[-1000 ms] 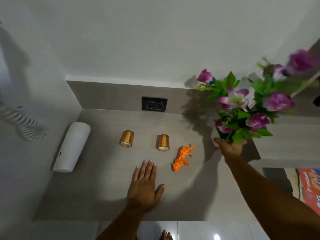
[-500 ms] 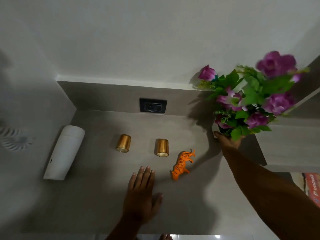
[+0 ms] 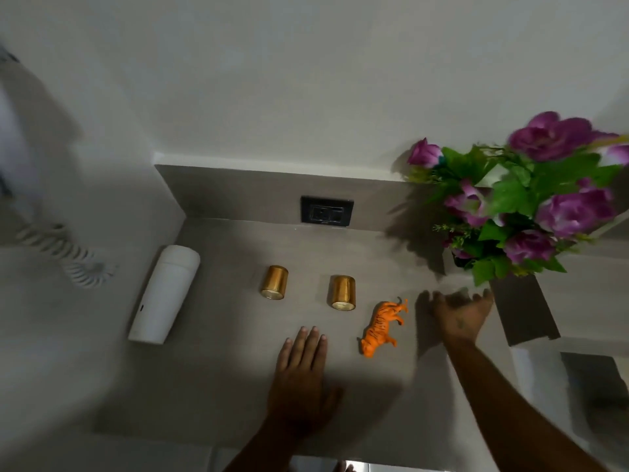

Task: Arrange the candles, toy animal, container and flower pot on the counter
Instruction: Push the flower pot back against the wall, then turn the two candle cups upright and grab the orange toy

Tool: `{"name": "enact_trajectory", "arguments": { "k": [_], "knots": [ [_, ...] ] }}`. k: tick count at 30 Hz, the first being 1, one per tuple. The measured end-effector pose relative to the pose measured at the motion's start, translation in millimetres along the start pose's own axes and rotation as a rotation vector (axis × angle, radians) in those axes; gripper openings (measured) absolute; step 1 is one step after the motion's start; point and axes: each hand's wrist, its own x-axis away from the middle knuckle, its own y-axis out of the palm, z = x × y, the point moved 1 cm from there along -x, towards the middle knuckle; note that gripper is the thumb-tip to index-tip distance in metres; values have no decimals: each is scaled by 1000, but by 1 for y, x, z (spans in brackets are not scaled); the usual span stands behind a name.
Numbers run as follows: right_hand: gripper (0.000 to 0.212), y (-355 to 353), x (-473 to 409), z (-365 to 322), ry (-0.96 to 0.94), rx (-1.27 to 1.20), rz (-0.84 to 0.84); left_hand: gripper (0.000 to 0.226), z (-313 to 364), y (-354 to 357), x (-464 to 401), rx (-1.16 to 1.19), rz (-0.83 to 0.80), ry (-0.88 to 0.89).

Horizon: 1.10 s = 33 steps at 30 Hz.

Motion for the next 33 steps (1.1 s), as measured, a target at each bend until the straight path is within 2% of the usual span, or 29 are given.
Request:
{"name": "enact_trajectory", "arguments": {
  "k": [4, 7, 10, 13, 15, 17, 19, 23, 28, 33],
  "knots": [
    [62, 19, 70, -12, -452, 143, -178, 80, -2, -7, -1, 64, 73, -89],
    [58, 50, 105, -39, -616, 219, -376, 79, -7, -33, -19, 102, 206, -279],
    [66, 84, 119, -62, -535, 385, -444, 80, -20, -66, -53, 93, 291, -436],
    [72, 109, 121, -72, -441, 710, -484, 86, -35, -89, -82, 109, 254, -529],
    [73, 118, 118, -71, -360, 837, -527, 82, -41, -92, -93, 123, 226, -535],
    [65, 124, 113, -69, -306, 817, -562, 73, -44, -92, -100, 156, 196, -540],
    [51, 128, 106, -68, -332, 752, -567, 61, -48, -92, -105, 202, 189, -545],
    [39, 133, 80, -79, -373, 716, -576, 50, -57, -105, -119, 258, 219, -465],
    [45, 149, 48, -98, -274, 557, -530, 46, -77, -126, -153, 324, 228, -380],
    [50, 168, 31, -95, -110, 430, -504, 32, -86, -132, -184, 375, 262, -397]
  ]
}}
